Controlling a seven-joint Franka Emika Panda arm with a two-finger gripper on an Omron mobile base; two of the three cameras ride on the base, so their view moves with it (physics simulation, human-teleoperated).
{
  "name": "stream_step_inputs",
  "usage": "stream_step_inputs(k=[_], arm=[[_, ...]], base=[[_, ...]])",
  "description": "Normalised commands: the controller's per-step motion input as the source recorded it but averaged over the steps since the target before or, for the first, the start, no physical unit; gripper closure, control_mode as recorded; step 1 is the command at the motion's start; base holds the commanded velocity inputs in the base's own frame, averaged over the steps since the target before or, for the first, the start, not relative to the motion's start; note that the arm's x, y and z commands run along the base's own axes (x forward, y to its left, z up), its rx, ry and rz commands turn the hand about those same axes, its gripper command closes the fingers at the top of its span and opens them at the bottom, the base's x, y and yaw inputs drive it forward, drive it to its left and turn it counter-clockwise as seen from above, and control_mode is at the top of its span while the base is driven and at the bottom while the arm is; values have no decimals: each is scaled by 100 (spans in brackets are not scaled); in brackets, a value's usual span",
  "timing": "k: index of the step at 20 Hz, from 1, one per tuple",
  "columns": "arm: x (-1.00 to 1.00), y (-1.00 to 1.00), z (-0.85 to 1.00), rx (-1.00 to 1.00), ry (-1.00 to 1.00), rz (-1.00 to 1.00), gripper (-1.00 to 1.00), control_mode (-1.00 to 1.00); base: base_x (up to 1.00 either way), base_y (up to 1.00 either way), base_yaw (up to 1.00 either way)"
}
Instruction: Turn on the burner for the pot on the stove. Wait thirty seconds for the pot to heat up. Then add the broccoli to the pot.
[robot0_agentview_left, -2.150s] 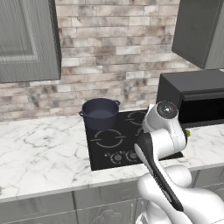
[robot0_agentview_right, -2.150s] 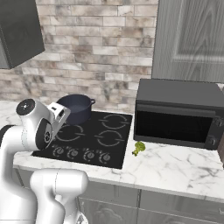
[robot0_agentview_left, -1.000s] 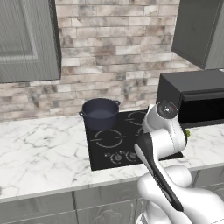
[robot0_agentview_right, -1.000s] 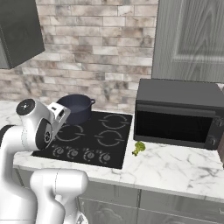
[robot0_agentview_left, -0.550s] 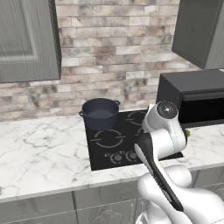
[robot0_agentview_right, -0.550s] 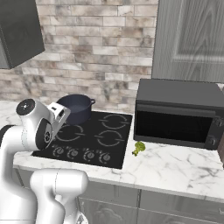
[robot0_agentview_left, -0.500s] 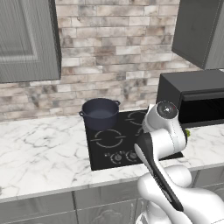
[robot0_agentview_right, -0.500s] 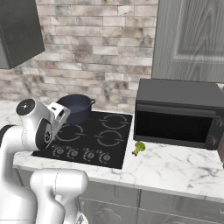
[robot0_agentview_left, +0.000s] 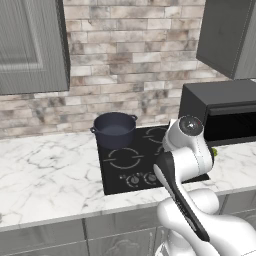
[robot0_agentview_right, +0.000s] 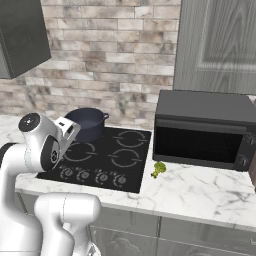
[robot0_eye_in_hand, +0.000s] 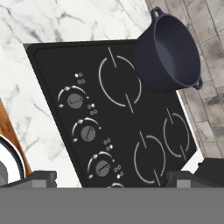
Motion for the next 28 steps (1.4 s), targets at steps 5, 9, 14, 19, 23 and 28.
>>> stream_step_inputs(k=[5, 9, 14, 19, 23, 28], arm=[[0, 0, 0, 0, 0, 0, -100, -100], [0, 0, 0, 0, 0, 0, -100, -100], [0, 0, 0, 0, 0, 0, -100, -100], [0, 0, 0, 0, 0, 0, -100, -100], [0, 0, 0, 0, 0, 0, -100, -100], [0, 0, 0, 0, 0, 0, -100, -100]], base=[[0, 0, 0], [0, 0, 0], [0, 0, 0], [0, 0, 0], [0, 0, 0], [0, 0, 0]])
